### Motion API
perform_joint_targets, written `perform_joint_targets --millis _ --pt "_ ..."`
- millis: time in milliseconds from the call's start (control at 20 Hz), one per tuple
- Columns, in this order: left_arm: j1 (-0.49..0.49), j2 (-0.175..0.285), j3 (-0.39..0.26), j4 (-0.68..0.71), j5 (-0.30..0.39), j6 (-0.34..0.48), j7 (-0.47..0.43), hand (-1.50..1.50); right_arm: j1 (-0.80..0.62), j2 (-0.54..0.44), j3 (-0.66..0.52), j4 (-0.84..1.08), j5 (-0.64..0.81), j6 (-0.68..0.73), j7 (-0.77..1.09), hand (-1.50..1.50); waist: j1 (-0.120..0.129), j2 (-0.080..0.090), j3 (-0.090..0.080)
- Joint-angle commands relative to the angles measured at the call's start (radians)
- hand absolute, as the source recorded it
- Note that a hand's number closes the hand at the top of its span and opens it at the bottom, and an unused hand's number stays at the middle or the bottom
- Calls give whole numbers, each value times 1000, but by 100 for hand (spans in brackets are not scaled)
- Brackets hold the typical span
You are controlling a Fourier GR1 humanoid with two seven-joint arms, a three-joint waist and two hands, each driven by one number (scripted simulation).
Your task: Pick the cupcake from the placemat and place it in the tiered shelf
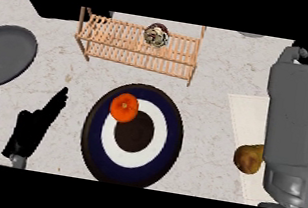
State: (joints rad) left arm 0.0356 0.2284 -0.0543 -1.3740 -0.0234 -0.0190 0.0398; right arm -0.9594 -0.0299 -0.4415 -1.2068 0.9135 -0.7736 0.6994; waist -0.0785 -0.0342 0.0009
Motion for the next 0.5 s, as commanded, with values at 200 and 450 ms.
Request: perform_joint_targets --millis 200,450 --pt "-5 -12 -2 -15 5 -5 5 0 359 -23 93 -544 -87 332 68 -150 11 12 -1" --pt "27 20 4 -39 17 -55 -24 0 523 -70 89 -853 -100 523 225 -150 48 23 -2"
